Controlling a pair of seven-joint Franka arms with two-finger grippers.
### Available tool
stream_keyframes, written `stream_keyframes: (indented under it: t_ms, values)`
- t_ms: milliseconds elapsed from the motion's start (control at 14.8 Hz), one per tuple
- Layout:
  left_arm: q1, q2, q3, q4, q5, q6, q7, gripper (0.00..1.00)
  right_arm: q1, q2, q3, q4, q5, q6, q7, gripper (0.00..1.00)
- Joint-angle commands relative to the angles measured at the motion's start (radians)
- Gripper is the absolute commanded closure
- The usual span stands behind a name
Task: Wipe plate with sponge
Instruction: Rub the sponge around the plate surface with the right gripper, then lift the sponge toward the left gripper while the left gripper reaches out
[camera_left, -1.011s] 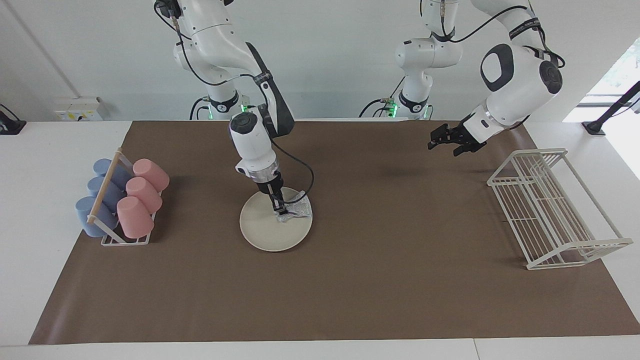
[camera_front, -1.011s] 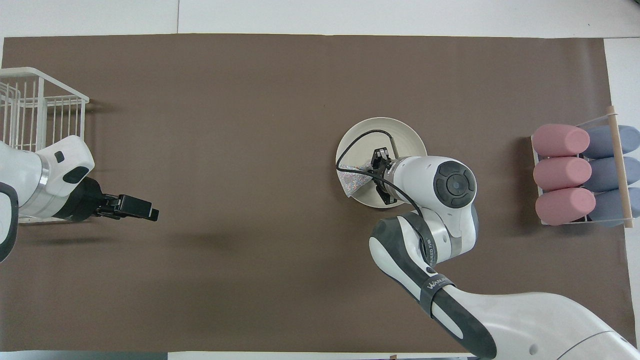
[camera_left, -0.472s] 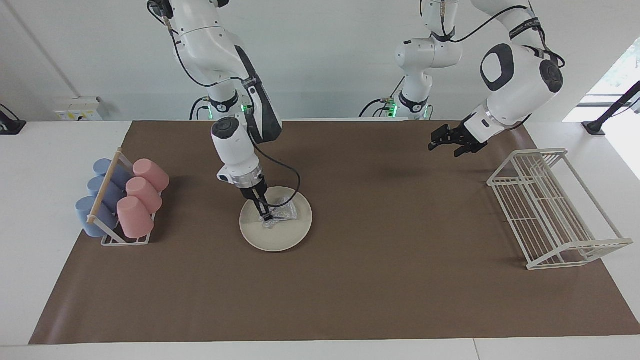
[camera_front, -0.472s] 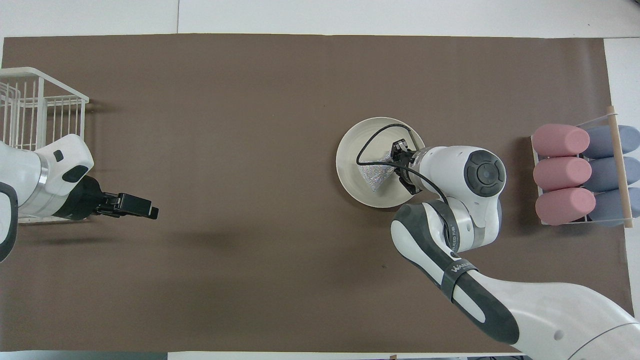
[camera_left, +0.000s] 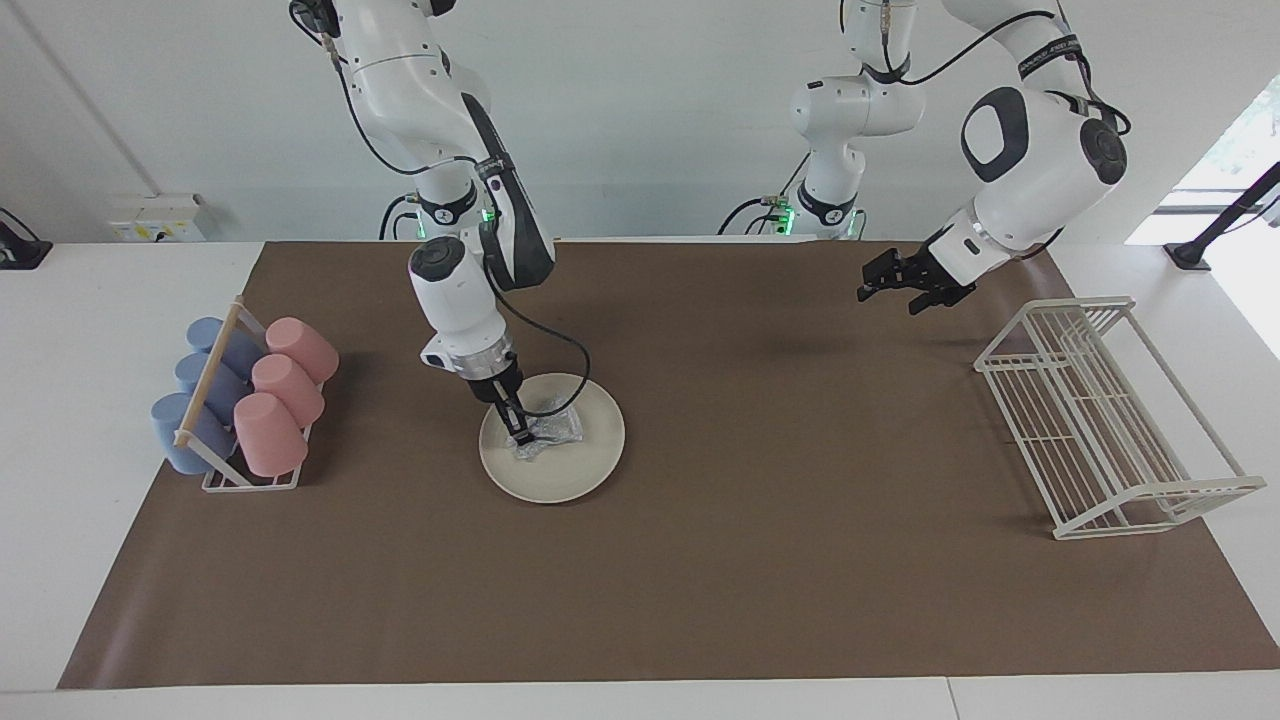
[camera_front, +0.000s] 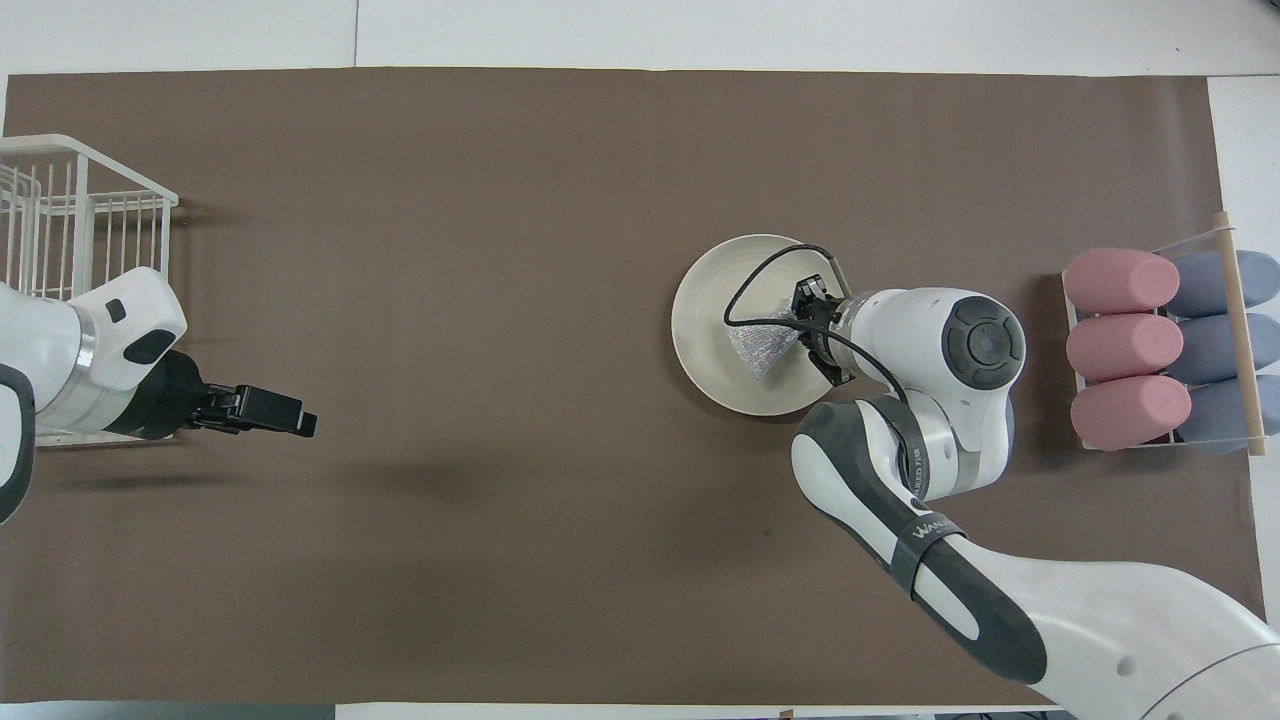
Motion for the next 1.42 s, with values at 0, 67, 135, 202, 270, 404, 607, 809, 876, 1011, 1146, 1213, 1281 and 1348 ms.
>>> stream_keyframes:
  t_ms: [0, 67, 135, 202, 270, 404, 607, 809, 876, 1011, 1146, 1213, 1281, 1348]
  values:
    - [0.002, -0.006, -0.004, 0.004, 0.023, 0.010, -0.016, 0.00, 0.070, 0.038, 0.005, -0.032, 0.010, 0.001, 0.124, 1.00]
    - [0.002, -0.006, -0.004, 0.004, 0.023, 0.010, -0.016, 0.00, 0.087, 0.038, 0.004, -0.027, 0.012, 0.001, 0.157, 1.00]
    - [-0.001, -0.006, -0.004, 0.004, 0.023, 0.010, -0.016, 0.00, 0.089, 0.040, 0.004, -0.024, 0.010, 0.002, 0.175, 1.00]
    - [0.002, -0.008, -0.004, 0.004, 0.023, 0.010, -0.016, 0.00, 0.090, 0.040, 0.005, -0.024, 0.010, 0.005, 0.177, 1.00]
    - [0.002, -0.008, -0.004, 0.004, 0.023, 0.010, -0.016, 0.00, 0.090, 0.040, 0.004, -0.024, 0.010, 0.007, 0.177, 1.00]
    - [-0.006, -0.006, -0.004, 0.004, 0.023, 0.009, -0.016, 0.00, 0.081, 0.038, 0.002, -0.004, 0.010, -0.005, 0.172, 1.00]
    - [-0.012, -0.011, -0.007, 0.004, 0.023, 0.010, -0.019, 0.00, 0.073, 0.014, -0.002, 0.129, 0.009, -0.212, 0.220, 1.00]
    - [-0.007, -0.013, -0.010, 0.004, 0.023, 0.009, -0.020, 0.00, 0.075, -0.072, -0.002, 0.197, -0.003, -0.408, 0.286, 1.00]
    - [-0.007, -0.017, -0.011, 0.002, 0.021, -0.002, -0.022, 0.00, 0.078, -0.112, -0.002, 0.203, -0.003, -0.460, 0.296, 1.00]
    - [-0.007, -0.019, -0.013, -0.002, 0.000, -0.020, -0.048, 0.00, 0.090, -0.176, -0.001, 0.226, -0.003, -0.586, 0.320, 1.00]
    - [0.002, -0.022, -0.010, -0.004, -0.142, -0.062, -0.048, 0.00, 0.092, -0.250, 0.002, 0.255, -0.003, -0.716, 0.320, 1.00]
    - [0.004, -0.026, -0.007, -0.008, -0.221, -0.072, -0.048, 0.00, 0.092, -0.290, 0.004, 0.270, -0.010, -0.781, 0.317, 1.00]
    - [0.004, -0.028, -0.005, -0.015, -0.296, -0.074, -0.050, 0.00, 0.092, -0.320, 0.007, 0.298, -0.013, -0.836, 0.312, 1.00]
    - [0.004, -0.034, -0.004, -0.022, -0.375, -0.077, -0.053, 0.00, 0.090, -0.343, 0.007, 0.327, -0.025, -0.894, 0.309, 1.00]
